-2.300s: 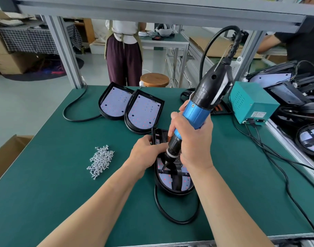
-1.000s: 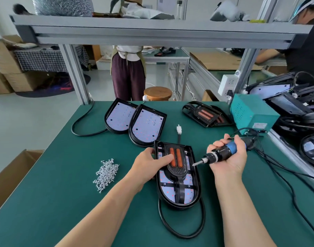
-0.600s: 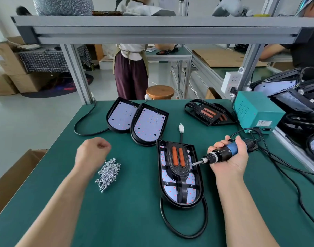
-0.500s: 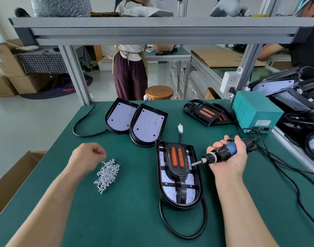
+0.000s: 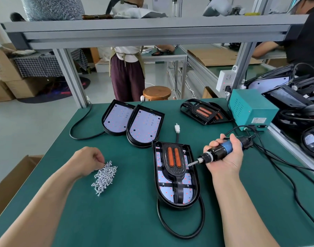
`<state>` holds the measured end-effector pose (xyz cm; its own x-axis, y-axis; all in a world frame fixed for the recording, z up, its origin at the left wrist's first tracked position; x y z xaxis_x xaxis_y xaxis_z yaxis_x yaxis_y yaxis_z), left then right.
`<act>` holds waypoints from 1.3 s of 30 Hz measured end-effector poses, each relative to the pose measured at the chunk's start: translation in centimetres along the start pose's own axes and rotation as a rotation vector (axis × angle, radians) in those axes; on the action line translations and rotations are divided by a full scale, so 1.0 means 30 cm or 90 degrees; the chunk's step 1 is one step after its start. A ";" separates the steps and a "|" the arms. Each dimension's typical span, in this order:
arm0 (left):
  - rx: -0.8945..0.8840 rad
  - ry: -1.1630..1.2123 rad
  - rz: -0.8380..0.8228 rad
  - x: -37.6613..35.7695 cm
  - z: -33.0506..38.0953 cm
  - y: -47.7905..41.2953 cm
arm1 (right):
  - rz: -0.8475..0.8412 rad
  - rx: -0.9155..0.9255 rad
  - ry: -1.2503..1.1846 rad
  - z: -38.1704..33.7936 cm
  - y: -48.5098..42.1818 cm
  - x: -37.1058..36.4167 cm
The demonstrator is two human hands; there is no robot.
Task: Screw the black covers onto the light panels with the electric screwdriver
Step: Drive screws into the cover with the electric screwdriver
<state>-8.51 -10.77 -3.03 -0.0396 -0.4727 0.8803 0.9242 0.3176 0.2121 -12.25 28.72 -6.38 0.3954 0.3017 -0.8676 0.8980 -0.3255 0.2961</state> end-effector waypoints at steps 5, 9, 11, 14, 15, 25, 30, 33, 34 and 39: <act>0.016 0.082 0.014 0.005 -0.036 0.003 | 0.004 -0.005 -0.006 -0.001 0.000 0.001; 0.059 0.389 0.015 0.016 -0.043 0.032 | 0.007 -0.004 -0.011 -0.001 0.002 0.000; 0.061 0.556 -0.021 0.014 -0.009 0.062 | 0.012 -0.004 -0.013 -0.002 0.007 -0.005; 0.027 0.680 -0.095 -0.002 0.077 0.126 | 0.012 -0.006 -0.031 -0.008 0.023 -0.023; 0.016 0.708 -0.116 -0.010 0.110 0.150 | 0.006 -0.006 -0.040 -0.012 0.032 -0.032; -0.001 0.932 -0.342 -0.160 0.429 0.367 | -0.022 0.047 -0.045 -0.057 0.146 -0.169; 0.033 1.022 -0.421 -0.218 0.505 0.405 | -0.020 0.107 -0.004 -0.071 0.186 -0.212; 0.043 1.047 -0.420 -0.229 0.512 0.413 | -0.013 0.143 0.012 -0.085 0.208 -0.224; 0.046 1.050 -0.418 -0.232 0.512 0.415 | -0.011 0.154 0.017 -0.089 0.214 -0.227; 0.044 1.053 -0.422 -0.237 0.516 0.421 | -0.014 0.191 0.048 -0.099 0.239 -0.235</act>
<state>-2.43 9.31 -0.05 0.0631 -0.7623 -0.6442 0.8959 -0.2411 0.3731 -8.01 26.92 3.06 0.3993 0.3735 -0.8373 0.8138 -0.5650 0.1360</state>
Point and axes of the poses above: each hand's wrist, its own y-axis away from the middle knuckle, its own x-axis out of the back of the hand, z = x × y, the point moved 4 cm from there along -y, towards the middle knuckle, and after that the axes turned 7 degrees about x, right-handed, at the moved point
